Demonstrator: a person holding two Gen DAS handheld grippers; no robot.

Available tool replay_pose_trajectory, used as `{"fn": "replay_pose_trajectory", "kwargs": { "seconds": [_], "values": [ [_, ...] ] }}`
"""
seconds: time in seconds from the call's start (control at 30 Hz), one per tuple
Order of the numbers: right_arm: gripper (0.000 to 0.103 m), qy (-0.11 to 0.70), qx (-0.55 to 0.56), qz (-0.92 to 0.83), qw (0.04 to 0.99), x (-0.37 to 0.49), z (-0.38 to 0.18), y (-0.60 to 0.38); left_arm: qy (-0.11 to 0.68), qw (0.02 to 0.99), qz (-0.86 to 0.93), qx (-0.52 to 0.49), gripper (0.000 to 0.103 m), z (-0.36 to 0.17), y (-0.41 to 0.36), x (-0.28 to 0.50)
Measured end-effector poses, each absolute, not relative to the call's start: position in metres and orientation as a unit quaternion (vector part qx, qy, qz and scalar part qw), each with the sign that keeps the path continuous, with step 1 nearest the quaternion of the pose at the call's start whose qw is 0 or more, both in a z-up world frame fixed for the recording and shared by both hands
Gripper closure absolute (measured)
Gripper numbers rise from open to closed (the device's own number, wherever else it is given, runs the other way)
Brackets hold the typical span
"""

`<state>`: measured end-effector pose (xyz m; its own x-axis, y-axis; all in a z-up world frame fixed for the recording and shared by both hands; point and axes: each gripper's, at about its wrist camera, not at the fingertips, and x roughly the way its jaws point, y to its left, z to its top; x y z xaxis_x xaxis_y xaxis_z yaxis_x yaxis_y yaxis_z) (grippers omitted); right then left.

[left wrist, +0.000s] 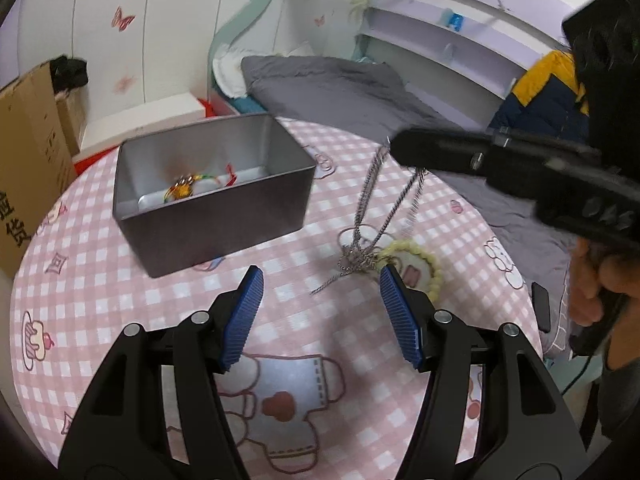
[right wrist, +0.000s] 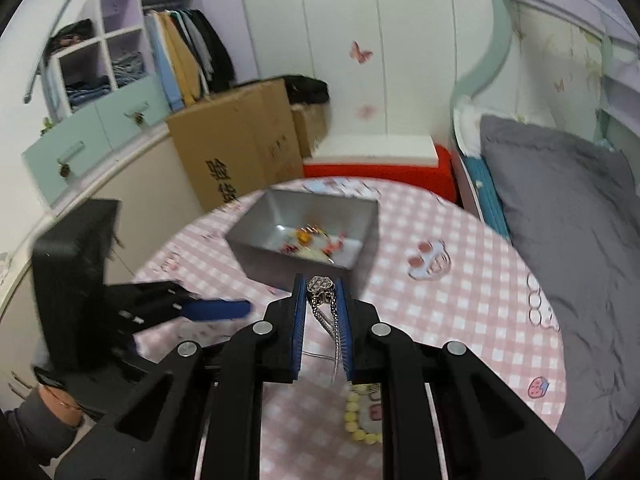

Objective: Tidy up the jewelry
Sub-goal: 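Lower the silver chains into the grey box and open the right tool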

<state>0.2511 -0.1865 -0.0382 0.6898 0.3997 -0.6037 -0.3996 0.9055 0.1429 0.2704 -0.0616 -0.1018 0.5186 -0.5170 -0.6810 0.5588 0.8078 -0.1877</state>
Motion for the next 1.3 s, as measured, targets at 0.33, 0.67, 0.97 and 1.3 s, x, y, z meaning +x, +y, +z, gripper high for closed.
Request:
{"fn": "replay_pose_trajectory", "kwargs": {
  "seconds": [0.33, 0.67, 0.97, 1.3],
  "values": [
    [0.09, 0.288, -0.007, 0.245, 0.926, 0.23, 0.003, -0.17, 0.358, 0.875, -0.325, 0.021, 0.042, -0.092, -0.079, 0.261],
    [0.09, 0.264, -0.008, 0.252, 0.931, 0.222, 0.02, -0.167, 0.37, 0.882, -0.292, 0.003, 0.077, -0.092, -0.066, 0.271],
    [0.09, 0.244, 0.001, 0.268, 0.932, 0.214, 0.038, -0.168, 0.354, 0.896, -0.269, -0.003, 0.09, -0.076, -0.05, 0.271],
    [0.09, 0.236, 0.014, 0.261, 0.936, 0.217, 0.043, -0.178, 0.308, 0.924, -0.226, -0.036, 0.093, -0.025, 0.002, 0.271]
  ]
}}
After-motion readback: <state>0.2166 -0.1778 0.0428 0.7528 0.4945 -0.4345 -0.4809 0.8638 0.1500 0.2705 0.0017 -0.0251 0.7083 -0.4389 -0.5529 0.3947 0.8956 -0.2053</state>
